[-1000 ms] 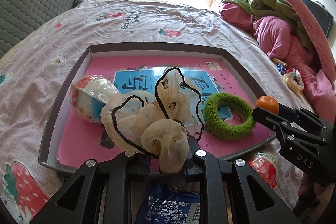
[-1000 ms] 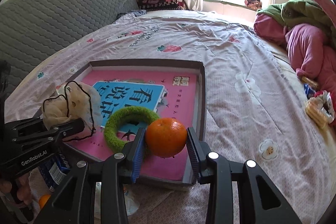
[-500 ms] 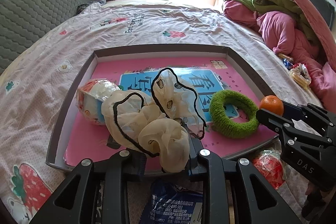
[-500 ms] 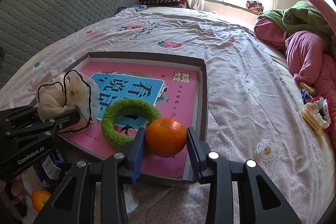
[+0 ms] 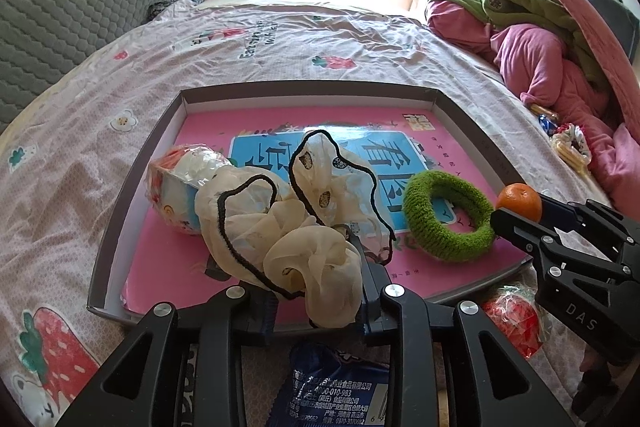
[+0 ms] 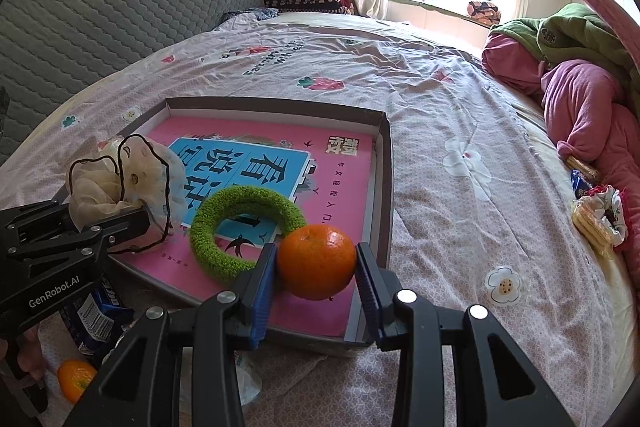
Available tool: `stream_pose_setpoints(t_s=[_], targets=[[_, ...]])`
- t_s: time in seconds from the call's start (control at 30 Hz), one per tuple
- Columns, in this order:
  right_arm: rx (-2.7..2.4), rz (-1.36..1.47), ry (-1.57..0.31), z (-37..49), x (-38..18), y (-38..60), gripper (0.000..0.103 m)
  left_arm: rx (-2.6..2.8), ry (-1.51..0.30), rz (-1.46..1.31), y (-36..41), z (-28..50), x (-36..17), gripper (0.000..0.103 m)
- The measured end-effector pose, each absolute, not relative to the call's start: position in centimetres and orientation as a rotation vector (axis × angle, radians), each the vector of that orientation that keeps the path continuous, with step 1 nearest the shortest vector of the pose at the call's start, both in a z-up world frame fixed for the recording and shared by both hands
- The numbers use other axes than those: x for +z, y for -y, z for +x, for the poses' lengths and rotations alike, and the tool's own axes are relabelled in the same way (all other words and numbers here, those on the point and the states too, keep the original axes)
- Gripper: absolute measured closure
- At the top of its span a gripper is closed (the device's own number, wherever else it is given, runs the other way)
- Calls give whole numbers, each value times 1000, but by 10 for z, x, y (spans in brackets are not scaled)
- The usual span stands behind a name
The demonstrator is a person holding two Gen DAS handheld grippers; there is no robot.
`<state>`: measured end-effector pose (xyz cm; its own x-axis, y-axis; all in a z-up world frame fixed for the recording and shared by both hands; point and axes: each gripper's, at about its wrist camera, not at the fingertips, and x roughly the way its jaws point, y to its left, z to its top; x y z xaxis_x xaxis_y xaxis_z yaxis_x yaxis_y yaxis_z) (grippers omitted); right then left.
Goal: Organize objects
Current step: 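Lower the orange into the tray and open the right tool while the left tool holds the scrunchie, then open the left tool to drop the beige scrunchie into the tray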
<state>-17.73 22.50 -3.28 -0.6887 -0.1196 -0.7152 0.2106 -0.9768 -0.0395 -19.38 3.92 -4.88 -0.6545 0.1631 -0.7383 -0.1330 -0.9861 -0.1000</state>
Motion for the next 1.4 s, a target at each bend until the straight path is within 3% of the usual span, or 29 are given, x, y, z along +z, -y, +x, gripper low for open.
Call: stream_pose_setpoints(t_s=[0.43, 0.73, 0.97, 1.4], targets=[[-2716, 1163, -171, -178, -31, -225, 64, 2726, 41, -1220, -37, -191, -47, 69], [-2720, 1162, -149, -177, -28, -228, 64, 2698, 94, -1220, -36, -187, -44, 57], [-2723, 1154, -139, -176, -26, -230, 64, 2693, 115, -1200, -38, -185, -39, 41], [-2727, 1140, -121, -172, -22, -231, 64, 2705, 107, -1201, -30, -173, -35, 34]])
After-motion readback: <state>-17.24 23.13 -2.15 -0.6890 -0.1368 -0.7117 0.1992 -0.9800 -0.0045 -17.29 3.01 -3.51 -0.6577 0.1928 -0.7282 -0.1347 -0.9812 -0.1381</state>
